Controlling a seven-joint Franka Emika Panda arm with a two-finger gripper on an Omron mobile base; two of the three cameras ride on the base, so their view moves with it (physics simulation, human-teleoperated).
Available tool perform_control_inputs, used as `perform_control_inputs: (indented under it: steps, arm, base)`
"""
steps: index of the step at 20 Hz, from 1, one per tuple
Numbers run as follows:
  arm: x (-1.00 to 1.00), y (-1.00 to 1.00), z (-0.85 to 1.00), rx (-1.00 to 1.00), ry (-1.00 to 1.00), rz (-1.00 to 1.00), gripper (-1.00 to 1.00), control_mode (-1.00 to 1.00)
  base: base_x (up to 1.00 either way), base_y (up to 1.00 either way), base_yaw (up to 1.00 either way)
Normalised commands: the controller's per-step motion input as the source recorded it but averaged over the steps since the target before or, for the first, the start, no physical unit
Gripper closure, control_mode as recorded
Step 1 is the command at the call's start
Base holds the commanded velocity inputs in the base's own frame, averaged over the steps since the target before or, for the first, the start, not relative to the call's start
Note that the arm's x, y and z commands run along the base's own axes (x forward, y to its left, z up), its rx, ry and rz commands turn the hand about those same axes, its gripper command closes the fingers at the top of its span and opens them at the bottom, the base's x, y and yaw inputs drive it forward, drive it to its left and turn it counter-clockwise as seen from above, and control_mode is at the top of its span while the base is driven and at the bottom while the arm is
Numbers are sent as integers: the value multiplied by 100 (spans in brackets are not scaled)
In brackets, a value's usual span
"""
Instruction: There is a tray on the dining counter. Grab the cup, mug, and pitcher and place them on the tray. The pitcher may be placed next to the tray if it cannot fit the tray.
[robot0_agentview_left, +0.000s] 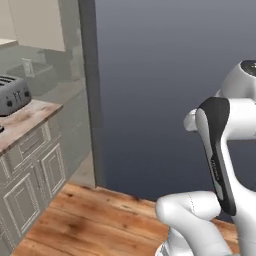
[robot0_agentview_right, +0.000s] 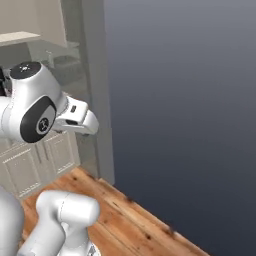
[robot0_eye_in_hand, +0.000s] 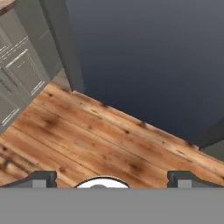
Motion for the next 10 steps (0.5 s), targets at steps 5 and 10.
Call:
perform_control_inputs:
  steps: [5,10]
  arm:
    - [0,0,0,0,0,0,-100,100]
    - [0,0,0,0,0,0,-100,100]
  base:
    - [66,33,42]
    - [56,38,39]
